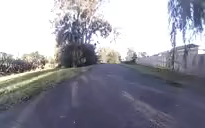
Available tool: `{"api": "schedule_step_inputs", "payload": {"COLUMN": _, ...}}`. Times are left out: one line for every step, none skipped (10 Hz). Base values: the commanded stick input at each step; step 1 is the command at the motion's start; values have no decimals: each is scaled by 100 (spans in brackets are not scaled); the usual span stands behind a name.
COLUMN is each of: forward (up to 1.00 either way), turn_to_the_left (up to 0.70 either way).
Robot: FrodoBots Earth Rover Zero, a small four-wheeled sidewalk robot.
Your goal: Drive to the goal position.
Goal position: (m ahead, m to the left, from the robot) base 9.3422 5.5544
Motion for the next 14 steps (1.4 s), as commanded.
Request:
{"api": "schedule_step_inputs", "payload": {"forward": 100, "turn_to_the_left": 0}}
{"api": "schedule_step_inputs", "payload": {"forward": 100, "turn_to_the_left": 0}}
{"api": "schedule_step_inputs", "payload": {"forward": 100, "turn_to_the_left": 0}}
{"api": "schedule_step_inputs", "payload": {"forward": 100, "turn_to_the_left": 0}}
{"api": "schedule_step_inputs", "payload": {"forward": 100, "turn_to_the_left": 0}}
{"api": "schedule_step_inputs", "payload": {"forward": 100, "turn_to_the_left": 0}}
{"api": "schedule_step_inputs", "payload": {"forward": 100, "turn_to_the_left": 0}}
{"api": "schedule_step_inputs", "payload": {"forward": 100, "turn_to_the_left": 0}}
{"api": "schedule_step_inputs", "payload": {"forward": 100, "turn_to_the_left": 0}}
{"api": "schedule_step_inputs", "payload": {"forward": 100, "turn_to_the_left": 0}}
{"api": "schedule_step_inputs", "payload": {"forward": 100, "turn_to_the_left": 0}}
{"api": "schedule_step_inputs", "payload": {"forward": 100, "turn_to_the_left": 0}}
{"api": "schedule_step_inputs", "payload": {"forward": 100, "turn_to_the_left": 0}}
{"api": "schedule_step_inputs", "payload": {"forward": 100, "turn_to_the_left": 0}}
